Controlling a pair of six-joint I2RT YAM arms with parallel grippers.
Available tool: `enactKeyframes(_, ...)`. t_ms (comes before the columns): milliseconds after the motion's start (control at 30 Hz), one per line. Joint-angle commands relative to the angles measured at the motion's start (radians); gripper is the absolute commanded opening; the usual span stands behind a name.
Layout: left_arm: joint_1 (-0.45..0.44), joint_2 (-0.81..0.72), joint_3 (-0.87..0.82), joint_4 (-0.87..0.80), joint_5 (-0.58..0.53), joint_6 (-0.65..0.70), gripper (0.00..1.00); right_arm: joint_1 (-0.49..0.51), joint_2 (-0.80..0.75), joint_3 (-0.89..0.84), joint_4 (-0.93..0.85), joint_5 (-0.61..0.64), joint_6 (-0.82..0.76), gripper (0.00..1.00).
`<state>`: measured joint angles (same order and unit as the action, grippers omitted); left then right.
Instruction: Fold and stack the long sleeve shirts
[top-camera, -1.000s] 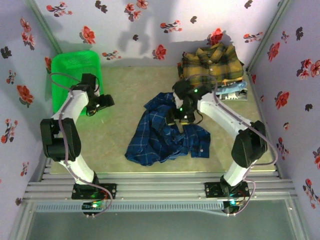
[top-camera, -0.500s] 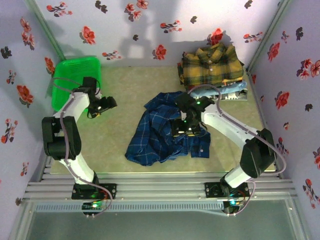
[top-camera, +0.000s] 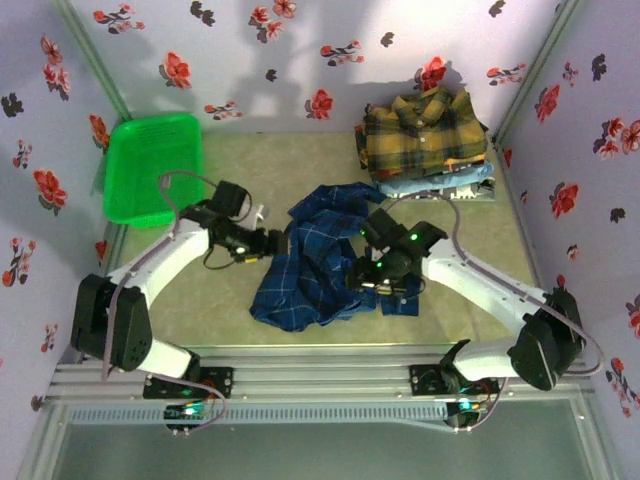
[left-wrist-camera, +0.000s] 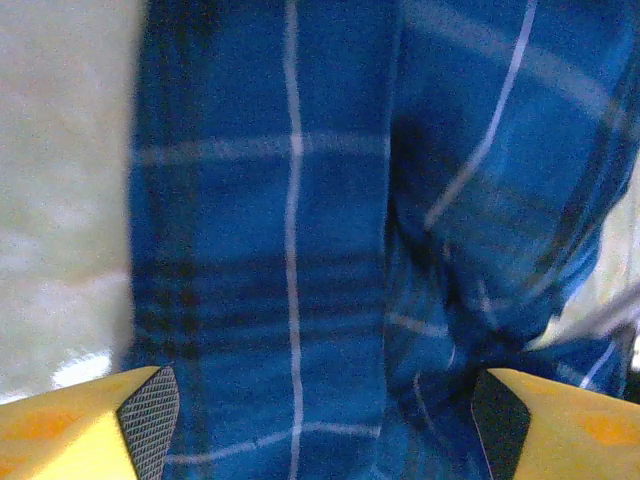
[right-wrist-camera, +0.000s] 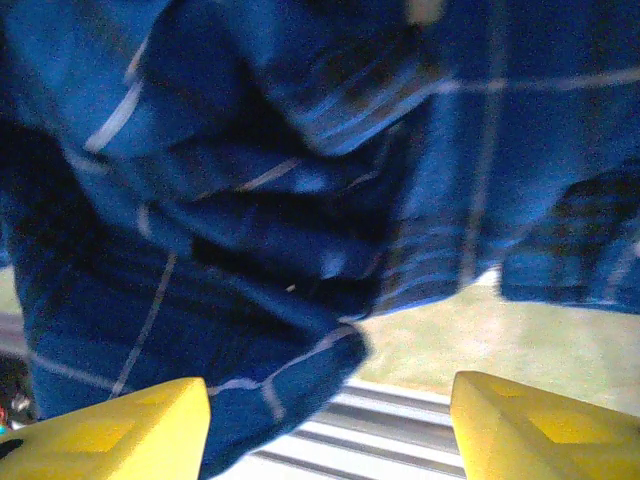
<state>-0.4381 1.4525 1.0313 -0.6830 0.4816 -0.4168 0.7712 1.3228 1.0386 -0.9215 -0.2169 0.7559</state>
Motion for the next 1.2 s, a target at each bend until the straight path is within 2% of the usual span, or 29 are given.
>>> enactKeyframes(0,-0.041,-0.004,-0.052,-0.004,0.040,0.021,0.78,0.037,-0.015,-0.075,0.089,-0.020,0.169,0.66)
enactKeyframes(133,-0.101,0.019,-0.057,0.009,-0.020,0.046,0.77,0.038,-0.039,-0.171,0.218,-0.013,0.274,0.66)
enactKeyframes(433,-0.164,0.168,0.015,0.024,-0.231,0.057,0.75,0.027,0.036,-0.156,0.269,0.034,0.252,0.64)
enactKeyframes(567,-0.196,0.255,0.084,0.040,-0.251,0.055,0.74,0.019,0.071,-0.165,0.325,0.038,0.266,0.58)
enactKeyframes(667,-0.205,0.283,0.114,0.018,-0.295,0.063,0.60,0.019,0.094,-0.175,0.348,0.053,0.278,0.46)
enactKeyframes(733,-0.204,0.267,0.105,0.024,-0.303,0.065,0.44,0.019,0.100,-0.181,0.359,0.068,0.286,0.30)
enactKeyframes(900,-0.195,0.226,0.111,-0.003,-0.324,0.086,0.08,0.019,0.072,-0.128,0.267,0.116,0.261,0.08)
enactKeyframes(1000,-0.168,0.187,0.133,-0.019,-0.319,0.091,0.02,0.019,0.006,-0.098,0.195,0.178,0.267,0.01)
enactKeyframes(1167,-0.151,0.130,0.191,-0.036,-0.279,0.090,0.01,0.015,-0.061,-0.115,0.229,0.172,0.299,0.00)
